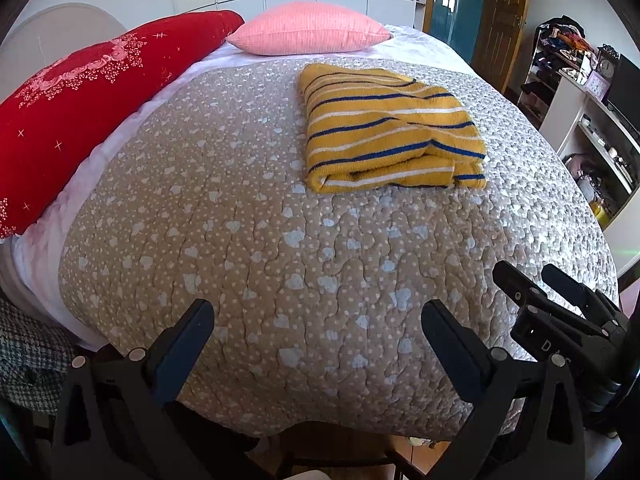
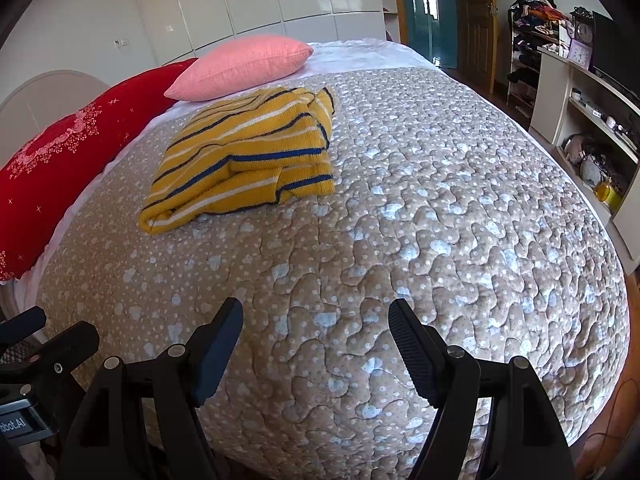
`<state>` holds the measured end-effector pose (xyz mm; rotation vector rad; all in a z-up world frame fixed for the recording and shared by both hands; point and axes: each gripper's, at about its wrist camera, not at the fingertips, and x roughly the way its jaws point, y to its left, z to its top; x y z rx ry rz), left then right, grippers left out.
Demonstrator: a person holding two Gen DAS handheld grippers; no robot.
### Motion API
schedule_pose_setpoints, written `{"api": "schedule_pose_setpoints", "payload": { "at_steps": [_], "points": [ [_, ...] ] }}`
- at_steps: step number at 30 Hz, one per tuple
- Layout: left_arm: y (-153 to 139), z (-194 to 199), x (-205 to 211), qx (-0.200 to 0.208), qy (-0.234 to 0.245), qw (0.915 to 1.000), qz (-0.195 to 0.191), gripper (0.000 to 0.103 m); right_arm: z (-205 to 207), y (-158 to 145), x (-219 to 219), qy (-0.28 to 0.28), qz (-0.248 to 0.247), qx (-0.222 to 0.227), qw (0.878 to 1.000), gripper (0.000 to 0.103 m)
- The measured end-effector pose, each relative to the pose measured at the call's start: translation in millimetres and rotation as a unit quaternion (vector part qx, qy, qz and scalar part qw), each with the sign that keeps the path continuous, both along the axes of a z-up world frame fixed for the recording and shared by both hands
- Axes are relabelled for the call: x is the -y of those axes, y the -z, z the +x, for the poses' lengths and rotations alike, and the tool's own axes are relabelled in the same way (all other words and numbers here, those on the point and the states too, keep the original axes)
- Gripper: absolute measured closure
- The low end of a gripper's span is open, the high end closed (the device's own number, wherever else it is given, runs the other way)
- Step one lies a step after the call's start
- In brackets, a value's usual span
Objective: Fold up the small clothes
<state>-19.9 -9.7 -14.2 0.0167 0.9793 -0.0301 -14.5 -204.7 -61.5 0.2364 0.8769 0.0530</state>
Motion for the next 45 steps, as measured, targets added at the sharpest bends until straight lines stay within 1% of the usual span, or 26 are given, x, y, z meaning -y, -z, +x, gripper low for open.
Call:
{"api": "schedule_pose_setpoints", "payload": {
  "at_steps": [11,45],
  "points": [
    [5,2,-3,-0.011,-0.005,0.9999,-0.004,0.0,1,4,0,-0.006,-0.002,-0.004,1.0,0.024],
    [15,4,-5,-0.03,-0.007,0.9995,-0.01,0.0,2,9,-3,-0.013,-0.004,-0.01,1.0,0.023]
  ]
}}
